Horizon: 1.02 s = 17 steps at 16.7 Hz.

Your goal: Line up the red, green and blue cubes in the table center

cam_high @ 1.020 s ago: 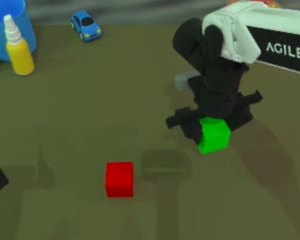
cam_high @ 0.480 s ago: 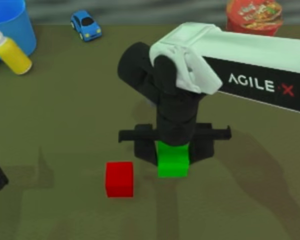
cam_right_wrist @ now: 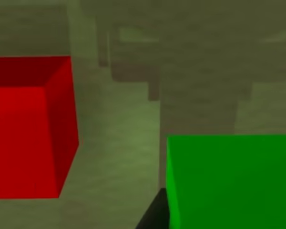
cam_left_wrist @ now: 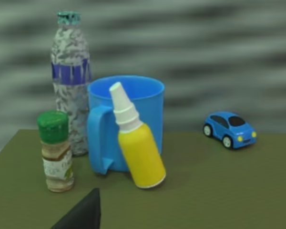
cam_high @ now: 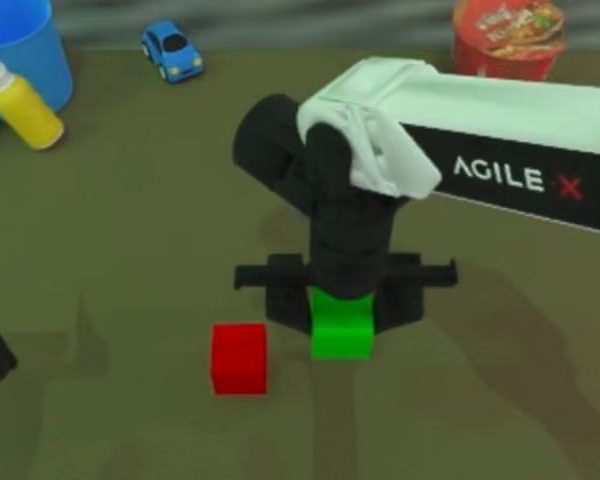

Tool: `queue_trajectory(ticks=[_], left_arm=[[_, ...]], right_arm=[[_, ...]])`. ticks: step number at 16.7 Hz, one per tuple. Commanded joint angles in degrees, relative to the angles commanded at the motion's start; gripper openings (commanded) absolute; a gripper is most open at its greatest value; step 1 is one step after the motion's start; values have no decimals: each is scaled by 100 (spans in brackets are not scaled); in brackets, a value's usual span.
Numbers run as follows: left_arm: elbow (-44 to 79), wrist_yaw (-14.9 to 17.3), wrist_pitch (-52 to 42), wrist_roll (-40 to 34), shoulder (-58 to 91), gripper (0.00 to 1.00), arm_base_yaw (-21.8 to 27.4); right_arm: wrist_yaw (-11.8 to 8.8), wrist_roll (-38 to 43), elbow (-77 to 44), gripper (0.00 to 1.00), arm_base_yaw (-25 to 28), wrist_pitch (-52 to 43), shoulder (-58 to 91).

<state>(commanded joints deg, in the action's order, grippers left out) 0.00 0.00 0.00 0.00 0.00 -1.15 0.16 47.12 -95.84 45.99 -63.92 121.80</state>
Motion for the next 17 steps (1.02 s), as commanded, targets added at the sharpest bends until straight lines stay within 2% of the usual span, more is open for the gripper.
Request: queue_trajectory(ticks=[6, 11, 17], left_arm=[[0, 0, 0, 0, 0, 100, 0], [0, 0, 0, 0, 0, 100, 0], [0, 0, 0, 0, 0, 100, 0]], right_arm=[[4, 15, 714, 0, 42, 1078, 348], [7, 15, 765, 0, 49, 1147, 376], [7, 15, 765, 45, 49, 1147, 376]])
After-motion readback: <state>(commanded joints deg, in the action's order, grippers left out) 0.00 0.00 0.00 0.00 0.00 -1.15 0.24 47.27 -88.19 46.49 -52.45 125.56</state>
